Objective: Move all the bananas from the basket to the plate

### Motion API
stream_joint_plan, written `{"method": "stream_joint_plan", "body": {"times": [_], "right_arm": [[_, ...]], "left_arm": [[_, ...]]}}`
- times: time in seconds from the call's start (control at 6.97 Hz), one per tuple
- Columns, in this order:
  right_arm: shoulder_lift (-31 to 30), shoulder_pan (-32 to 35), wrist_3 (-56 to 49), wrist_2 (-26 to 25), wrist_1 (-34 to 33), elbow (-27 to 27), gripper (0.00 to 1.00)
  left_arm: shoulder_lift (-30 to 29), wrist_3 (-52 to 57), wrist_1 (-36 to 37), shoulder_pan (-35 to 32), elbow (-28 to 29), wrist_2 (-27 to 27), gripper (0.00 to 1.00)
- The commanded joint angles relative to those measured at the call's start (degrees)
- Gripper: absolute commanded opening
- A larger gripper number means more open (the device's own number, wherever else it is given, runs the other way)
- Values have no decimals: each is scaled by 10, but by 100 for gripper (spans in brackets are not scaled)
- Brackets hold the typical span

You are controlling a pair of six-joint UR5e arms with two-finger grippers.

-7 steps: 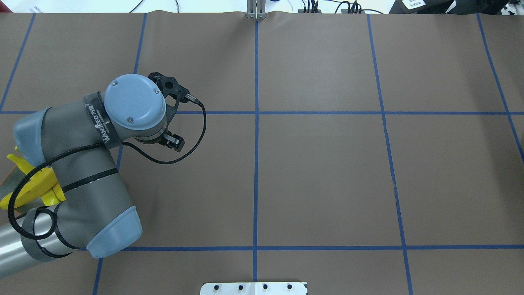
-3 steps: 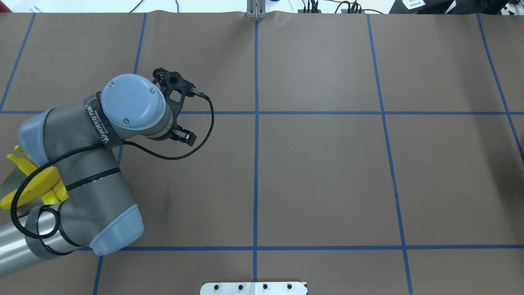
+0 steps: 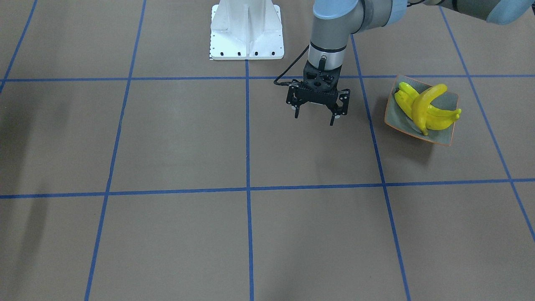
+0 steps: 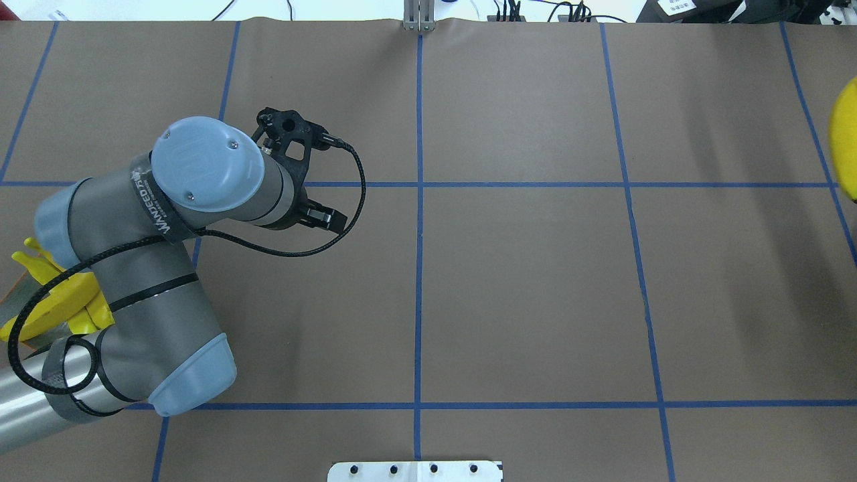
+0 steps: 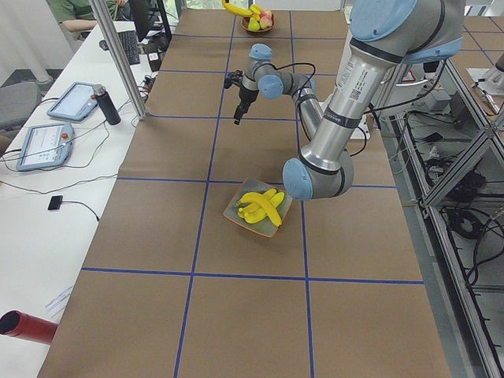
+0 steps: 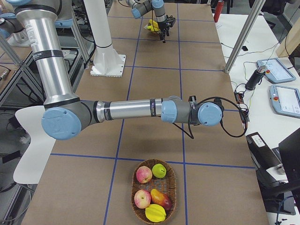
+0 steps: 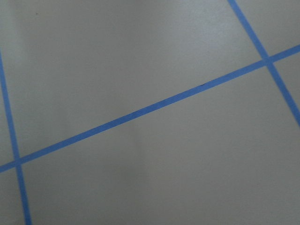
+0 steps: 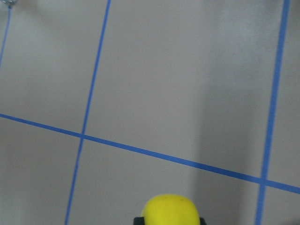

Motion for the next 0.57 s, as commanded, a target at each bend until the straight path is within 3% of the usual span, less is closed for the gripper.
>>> {"method": "stream_joint_plan", "body": {"times": [0.0, 0.43], "right_arm": [[32, -45, 12, 84, 0, 5, 0], [55, -118, 29, 176, -1, 21, 0]], "left_arm": [[0, -62, -101, 0, 19, -39, 100], [-2, -157, -194, 0, 19, -63, 100]]}}
